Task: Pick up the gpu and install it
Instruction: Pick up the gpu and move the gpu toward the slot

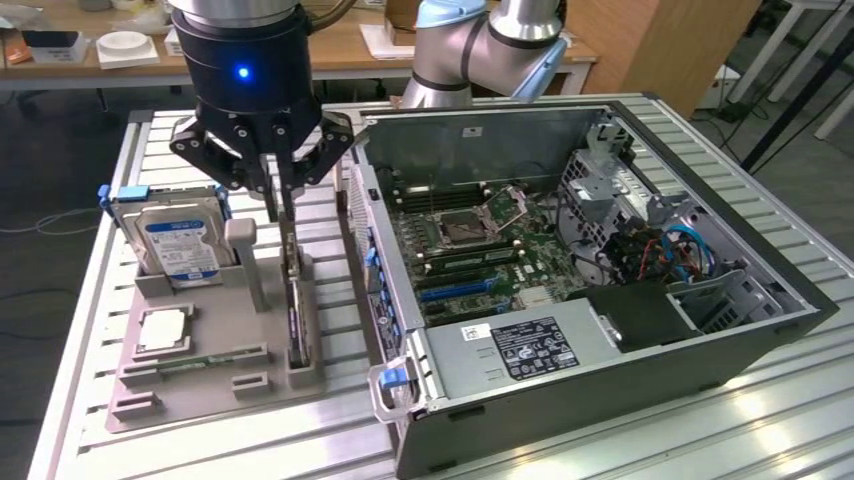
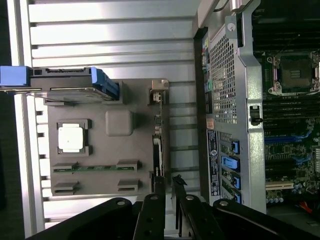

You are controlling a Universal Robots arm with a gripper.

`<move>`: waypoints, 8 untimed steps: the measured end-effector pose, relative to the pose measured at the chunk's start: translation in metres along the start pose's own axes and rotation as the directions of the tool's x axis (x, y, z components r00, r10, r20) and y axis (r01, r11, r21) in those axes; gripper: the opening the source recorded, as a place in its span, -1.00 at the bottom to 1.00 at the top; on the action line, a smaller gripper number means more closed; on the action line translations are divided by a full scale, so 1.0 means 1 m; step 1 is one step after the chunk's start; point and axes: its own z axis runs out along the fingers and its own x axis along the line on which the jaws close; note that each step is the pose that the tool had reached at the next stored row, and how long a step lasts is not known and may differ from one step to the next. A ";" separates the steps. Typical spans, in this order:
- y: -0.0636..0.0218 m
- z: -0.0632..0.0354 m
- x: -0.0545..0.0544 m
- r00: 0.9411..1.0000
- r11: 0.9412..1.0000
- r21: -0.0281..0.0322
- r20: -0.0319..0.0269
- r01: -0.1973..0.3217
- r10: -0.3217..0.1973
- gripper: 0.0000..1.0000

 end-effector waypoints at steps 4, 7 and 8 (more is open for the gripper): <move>0.0000 0.0000 0.000 1.000 1.000 0.000 0.000 0.000 0.000 -0.53; 0.0000 0.0000 0.000 1.000 1.000 0.000 0.000 0.000 0.000 -0.53; 0.0000 0.0000 0.000 1.000 1.000 0.000 0.000 0.000 0.000 -0.53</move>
